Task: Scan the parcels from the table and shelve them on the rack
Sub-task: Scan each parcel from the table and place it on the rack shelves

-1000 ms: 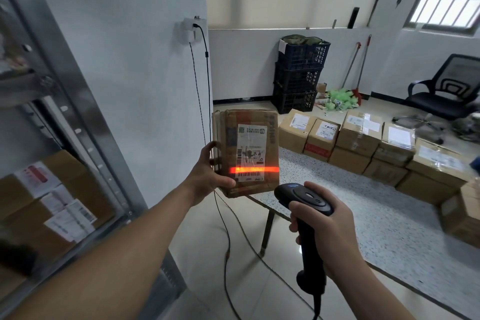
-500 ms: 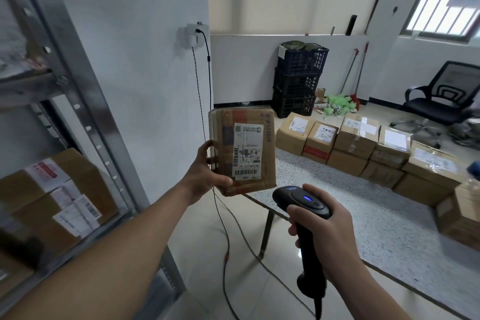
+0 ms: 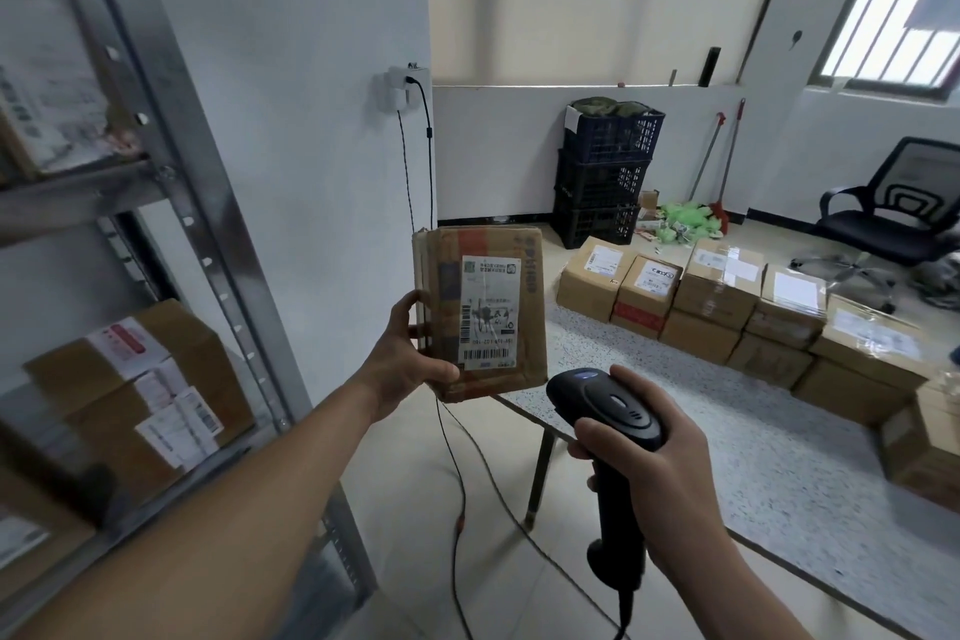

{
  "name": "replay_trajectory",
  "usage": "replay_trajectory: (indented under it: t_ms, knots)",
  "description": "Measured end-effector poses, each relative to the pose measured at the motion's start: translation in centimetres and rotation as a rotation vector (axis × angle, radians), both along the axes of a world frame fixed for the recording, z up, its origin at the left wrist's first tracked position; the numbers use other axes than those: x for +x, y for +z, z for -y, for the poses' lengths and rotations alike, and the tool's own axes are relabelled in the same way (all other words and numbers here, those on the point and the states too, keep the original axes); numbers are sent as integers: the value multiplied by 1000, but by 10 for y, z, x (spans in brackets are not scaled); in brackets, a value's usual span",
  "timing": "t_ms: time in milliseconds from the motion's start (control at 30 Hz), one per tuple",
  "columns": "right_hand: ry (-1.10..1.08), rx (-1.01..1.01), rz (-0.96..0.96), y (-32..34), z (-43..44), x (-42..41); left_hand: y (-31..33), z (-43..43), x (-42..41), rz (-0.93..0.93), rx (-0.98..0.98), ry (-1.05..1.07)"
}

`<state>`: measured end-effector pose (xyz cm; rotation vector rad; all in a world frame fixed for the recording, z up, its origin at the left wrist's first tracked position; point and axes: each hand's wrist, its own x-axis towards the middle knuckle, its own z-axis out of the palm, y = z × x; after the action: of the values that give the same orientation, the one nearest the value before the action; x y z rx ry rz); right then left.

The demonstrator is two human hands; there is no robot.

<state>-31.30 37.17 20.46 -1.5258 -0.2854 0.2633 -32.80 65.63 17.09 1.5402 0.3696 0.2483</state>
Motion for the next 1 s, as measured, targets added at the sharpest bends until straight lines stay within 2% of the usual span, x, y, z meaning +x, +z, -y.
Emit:
replay_trajectory:
  t_ms: [100, 433, 833, 1000]
  knots:
    - [30, 17, 22, 2, -3, 0, 2, -3, -13, 6, -29, 30]
    - [286, 13, 82, 14, -24, -5, 12, -2, -91, -119, 151, 311]
    - [583, 51, -19, 3, -44, -55, 4, 41, -235, -200, 119, 674]
    - [710, 28, 30, 9, -55, -90, 0, 53, -299, -224, 87, 782]
